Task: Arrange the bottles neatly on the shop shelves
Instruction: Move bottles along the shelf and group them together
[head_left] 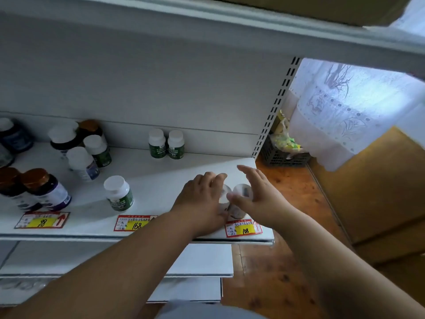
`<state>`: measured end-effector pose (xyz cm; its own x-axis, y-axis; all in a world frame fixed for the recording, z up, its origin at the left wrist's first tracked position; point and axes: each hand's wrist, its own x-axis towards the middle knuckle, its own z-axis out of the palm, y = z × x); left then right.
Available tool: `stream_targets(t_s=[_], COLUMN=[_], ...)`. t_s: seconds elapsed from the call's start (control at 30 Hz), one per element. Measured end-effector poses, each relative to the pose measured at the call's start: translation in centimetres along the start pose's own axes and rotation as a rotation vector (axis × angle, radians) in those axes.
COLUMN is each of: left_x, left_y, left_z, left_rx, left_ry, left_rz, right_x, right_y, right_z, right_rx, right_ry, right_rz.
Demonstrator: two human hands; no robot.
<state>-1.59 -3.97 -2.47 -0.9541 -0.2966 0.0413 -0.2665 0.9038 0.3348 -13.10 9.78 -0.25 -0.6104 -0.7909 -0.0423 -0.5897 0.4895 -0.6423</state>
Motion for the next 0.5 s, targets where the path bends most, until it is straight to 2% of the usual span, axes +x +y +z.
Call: stream_targets(t_s=[0.17, 0.3, 0.5], left_x=[-2.5, -4.6, -6.8], left_y=[-2.0, -3.9, -7.7], left_z=[-1.8, -2.9, -5.6], left_rx=[-0.036, 0.002, 0.033], left_ry=[0.11, 0.23, 0.323], left_rz=[-0.148, -0.268, -0.315], right_x=[3.5, 7.9, 15.4], right_y=[-3.1, -6.2, -9.9], right_z=[0.4, 2.8, 6.3], right_rx=[0.041, -0.04, -0.393], right_ry=[0.152, 0.067, -0.069], right_rz=[-0.156, -0.266, -0.175])
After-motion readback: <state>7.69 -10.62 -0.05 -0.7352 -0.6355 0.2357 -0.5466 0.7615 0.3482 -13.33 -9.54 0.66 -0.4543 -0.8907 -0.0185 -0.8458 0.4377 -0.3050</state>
